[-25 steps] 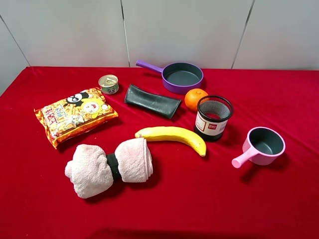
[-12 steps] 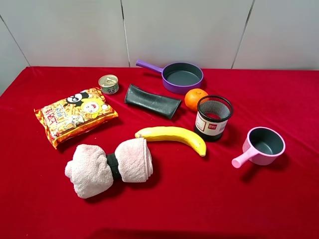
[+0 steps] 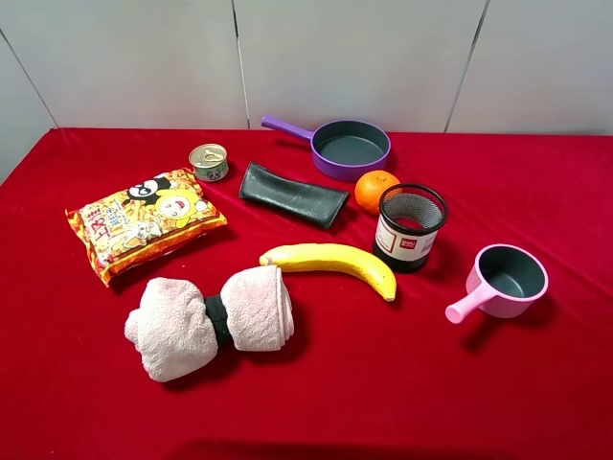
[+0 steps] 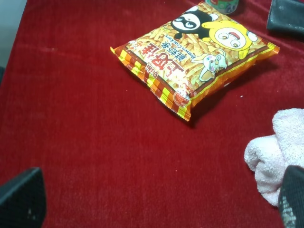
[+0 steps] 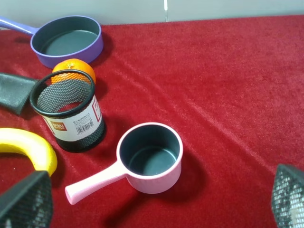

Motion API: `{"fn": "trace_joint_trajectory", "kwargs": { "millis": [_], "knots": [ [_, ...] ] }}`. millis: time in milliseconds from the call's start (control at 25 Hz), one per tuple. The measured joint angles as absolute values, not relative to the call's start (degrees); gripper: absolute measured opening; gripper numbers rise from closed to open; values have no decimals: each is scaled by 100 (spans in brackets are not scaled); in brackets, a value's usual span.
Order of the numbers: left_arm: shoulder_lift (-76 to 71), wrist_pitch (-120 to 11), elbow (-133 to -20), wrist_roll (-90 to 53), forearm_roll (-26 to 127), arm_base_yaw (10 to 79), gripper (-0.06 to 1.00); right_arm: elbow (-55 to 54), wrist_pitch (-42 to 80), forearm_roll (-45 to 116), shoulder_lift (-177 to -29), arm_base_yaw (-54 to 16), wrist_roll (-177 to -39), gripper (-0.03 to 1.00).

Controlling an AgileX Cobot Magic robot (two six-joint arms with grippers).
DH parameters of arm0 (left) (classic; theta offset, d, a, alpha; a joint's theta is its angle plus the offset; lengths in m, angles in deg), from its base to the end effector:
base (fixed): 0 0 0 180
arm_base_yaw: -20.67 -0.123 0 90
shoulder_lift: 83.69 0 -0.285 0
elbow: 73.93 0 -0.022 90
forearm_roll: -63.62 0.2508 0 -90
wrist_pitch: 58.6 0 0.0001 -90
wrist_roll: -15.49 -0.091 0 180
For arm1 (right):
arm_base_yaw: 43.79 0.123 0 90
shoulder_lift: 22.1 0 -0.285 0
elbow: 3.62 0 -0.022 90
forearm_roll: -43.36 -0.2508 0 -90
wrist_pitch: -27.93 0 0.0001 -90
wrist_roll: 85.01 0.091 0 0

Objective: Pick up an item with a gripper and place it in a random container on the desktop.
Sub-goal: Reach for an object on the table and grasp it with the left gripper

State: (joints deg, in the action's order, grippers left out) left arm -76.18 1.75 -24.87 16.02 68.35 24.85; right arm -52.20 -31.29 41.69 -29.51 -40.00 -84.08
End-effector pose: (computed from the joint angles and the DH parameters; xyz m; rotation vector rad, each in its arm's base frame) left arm -0.0039 0.0068 0.2757 0.0617 2.0373 0.0472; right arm -0.0049 0.0020 0.2795 -0.0512 2.0109 0.0872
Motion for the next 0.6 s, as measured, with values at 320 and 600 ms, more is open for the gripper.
{"fn": "trace_joint_trajectory", "kwargs": {
  "millis": [320,600],
  "knots": [
    [-7618,175,-2487,1602,6830,2485,97,-5220,-3129,4169,-2951,-4000,-8408,69],
    [-7618,175,-2487,1602,6709,2485,97,-5220,-3129,4169,-2951,-4000,-8408,69]
  ]
}}
